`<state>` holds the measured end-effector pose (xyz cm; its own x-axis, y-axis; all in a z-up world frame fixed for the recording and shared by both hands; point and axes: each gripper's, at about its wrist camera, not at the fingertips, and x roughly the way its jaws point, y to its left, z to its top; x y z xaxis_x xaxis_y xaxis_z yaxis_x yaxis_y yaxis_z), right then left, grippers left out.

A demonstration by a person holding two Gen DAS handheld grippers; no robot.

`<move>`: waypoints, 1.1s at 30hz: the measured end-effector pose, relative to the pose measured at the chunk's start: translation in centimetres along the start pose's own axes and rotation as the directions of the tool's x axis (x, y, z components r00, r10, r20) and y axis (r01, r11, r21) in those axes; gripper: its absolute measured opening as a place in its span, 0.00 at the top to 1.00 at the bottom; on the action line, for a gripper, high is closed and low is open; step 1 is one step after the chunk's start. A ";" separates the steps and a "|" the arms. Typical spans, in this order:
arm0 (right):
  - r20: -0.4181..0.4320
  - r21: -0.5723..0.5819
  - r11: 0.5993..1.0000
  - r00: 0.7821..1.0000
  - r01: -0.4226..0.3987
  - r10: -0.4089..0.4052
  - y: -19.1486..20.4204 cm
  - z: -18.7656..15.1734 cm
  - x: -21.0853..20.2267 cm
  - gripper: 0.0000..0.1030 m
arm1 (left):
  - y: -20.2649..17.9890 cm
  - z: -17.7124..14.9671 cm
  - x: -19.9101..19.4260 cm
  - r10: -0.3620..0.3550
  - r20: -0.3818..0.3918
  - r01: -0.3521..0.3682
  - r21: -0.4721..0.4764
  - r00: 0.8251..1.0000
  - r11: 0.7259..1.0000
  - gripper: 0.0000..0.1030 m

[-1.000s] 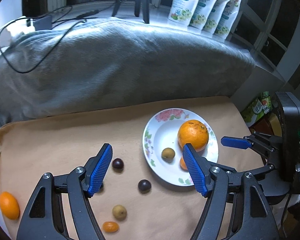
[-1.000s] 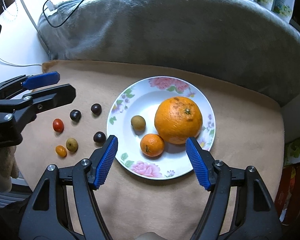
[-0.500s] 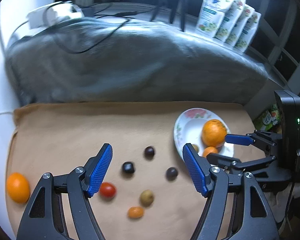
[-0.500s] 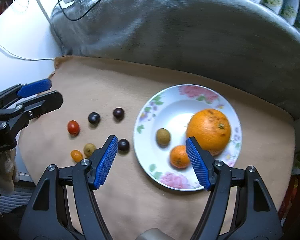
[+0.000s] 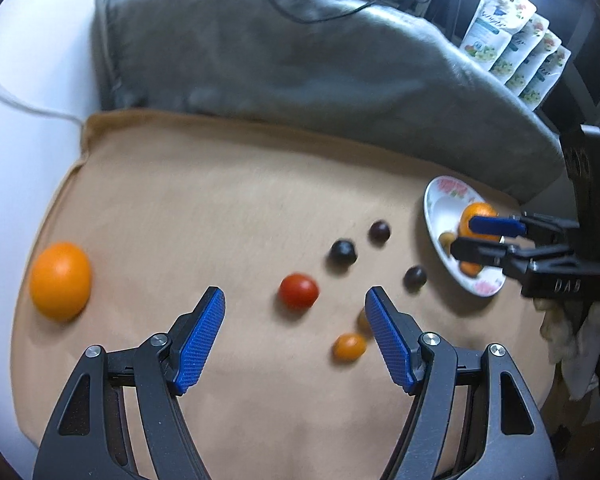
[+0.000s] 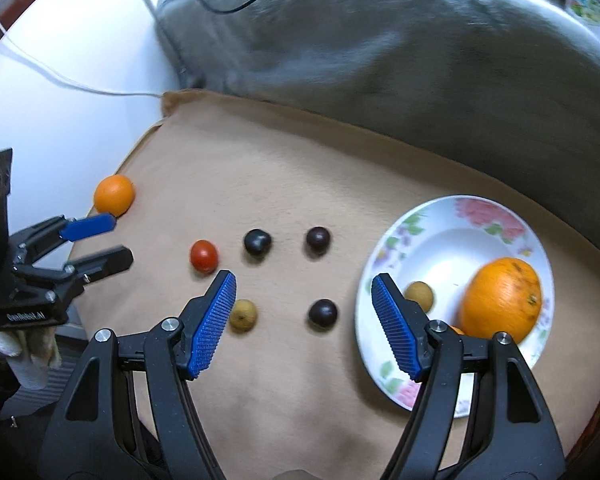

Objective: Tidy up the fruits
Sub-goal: 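Grasp the dark plum with the right gripper while the left gripper approaches the small orange fruit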

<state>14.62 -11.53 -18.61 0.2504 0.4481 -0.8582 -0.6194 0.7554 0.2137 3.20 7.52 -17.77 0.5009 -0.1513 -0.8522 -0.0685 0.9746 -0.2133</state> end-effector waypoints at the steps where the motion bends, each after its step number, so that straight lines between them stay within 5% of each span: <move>1: -0.007 -0.006 1.000 1.000 -0.006 0.006 0.1 0.1 0.3 0.29 | 0.1 -0.3 0.1 0.000 -0.005 0.000 -0.004 1.000 1.000 0.29; 8: -0.058 -0.064 0.997 0.997 -0.048 0.045 1.2 1.4 2.7 0.37 | -0.1 -2.5 1.2 -0.031 -0.050 0.030 -0.017 0.998 0.999 0.32; 18: -0.133 -0.138 0.987 0.989 -0.079 0.060 3.1 2.9 6.4 0.52 | -1.8 -4.0 4.5 -0.123 -0.123 0.125 0.008 0.985 0.992 0.61; 33: -0.187 -0.163 0.984 0.981 -0.078 0.046 3.8 3.9 9.6 0.58 | -3.8 -4.3 6.9 -0.142 -0.161 0.150 0.043 0.977 0.988 0.67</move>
<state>17.58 -2.52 -24.27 0.0777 0.3853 -0.9195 -0.7499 0.6304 0.2008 3.22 2.06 -24.94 0.3602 -0.3123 -0.8790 0.0449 0.9470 -0.3181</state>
